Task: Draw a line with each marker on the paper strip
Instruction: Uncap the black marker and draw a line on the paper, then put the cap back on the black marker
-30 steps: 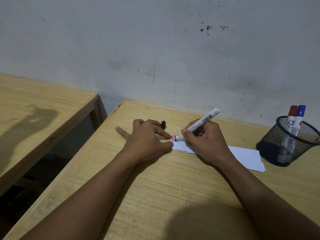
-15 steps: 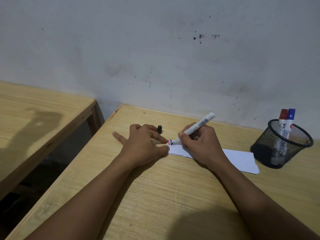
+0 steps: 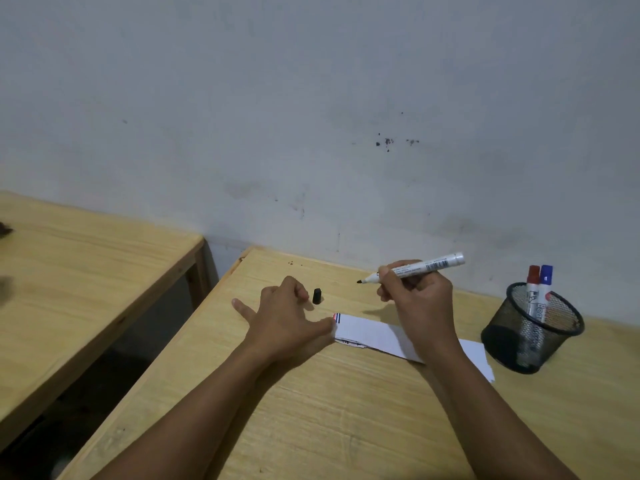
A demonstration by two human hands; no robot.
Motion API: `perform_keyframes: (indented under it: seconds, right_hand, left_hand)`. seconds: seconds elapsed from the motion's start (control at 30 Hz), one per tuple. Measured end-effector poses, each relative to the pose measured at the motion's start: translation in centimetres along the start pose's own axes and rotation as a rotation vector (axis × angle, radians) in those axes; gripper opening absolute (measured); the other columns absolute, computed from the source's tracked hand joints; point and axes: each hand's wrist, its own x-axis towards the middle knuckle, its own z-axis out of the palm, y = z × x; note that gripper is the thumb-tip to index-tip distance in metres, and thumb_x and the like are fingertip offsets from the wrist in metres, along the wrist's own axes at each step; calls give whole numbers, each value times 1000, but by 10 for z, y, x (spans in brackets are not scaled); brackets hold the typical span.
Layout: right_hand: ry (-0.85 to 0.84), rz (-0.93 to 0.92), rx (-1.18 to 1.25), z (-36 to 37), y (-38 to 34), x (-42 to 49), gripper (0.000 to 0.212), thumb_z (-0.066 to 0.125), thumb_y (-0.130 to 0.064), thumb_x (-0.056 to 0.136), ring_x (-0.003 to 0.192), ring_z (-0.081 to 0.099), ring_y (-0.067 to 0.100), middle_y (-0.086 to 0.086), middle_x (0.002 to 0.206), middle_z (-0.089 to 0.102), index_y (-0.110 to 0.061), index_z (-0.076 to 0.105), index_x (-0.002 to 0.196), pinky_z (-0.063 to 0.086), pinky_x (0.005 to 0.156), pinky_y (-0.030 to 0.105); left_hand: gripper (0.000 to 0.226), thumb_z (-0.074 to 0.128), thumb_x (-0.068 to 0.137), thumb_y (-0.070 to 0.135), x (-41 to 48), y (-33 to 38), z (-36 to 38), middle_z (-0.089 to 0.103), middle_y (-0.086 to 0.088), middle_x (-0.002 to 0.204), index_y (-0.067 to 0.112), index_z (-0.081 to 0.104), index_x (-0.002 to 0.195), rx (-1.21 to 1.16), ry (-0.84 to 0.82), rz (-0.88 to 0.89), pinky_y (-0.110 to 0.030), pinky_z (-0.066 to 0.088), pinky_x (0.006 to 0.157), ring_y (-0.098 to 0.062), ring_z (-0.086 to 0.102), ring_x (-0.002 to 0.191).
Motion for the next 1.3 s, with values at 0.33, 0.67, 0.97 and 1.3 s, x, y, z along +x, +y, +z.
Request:
perform_keyframes:
  seconds: [0.33,0.67,0.97,1.3]
  right_hand:
    - [37,-16,-57,-26,-47,-14,10,72,-6,90,58,64,14,8,64,69,2,70,85,57,60,23]
    - [138,-117,54,-47,-130,-51,5,72,-7,91,64,71,16,10,74,77,-2,72,90,61,64,29]
    - [188,-294,125,-63,-214,-92,11,72,-9,91,64,71,12,9,76,76,1,72,94,62,64,26]
    - [186,-349,78,-88,-252,-118,10,74,-15,90,65,71,16,10,74,77,-5,75,92,62,68,29]
  left_hand:
    - [17,58,92,33,15,24,-12,75,15,98,35,75,92,160,57,-19,-69,0,111,-13,59,112]
    - [13,67,92,26,-56,133,-95,79,6,91,23,76,102,-772,-63,16,-32,45,76,-20,66,94]
    - [27,67,91,35,-123,201,-124,78,8,104,18,75,110,-998,-283,48,-50,38,102,-16,62,110]
    - [26,71,89,36,-168,235,-133,78,10,103,19,76,108,-1013,-336,147,-48,39,101,-15,62,105]
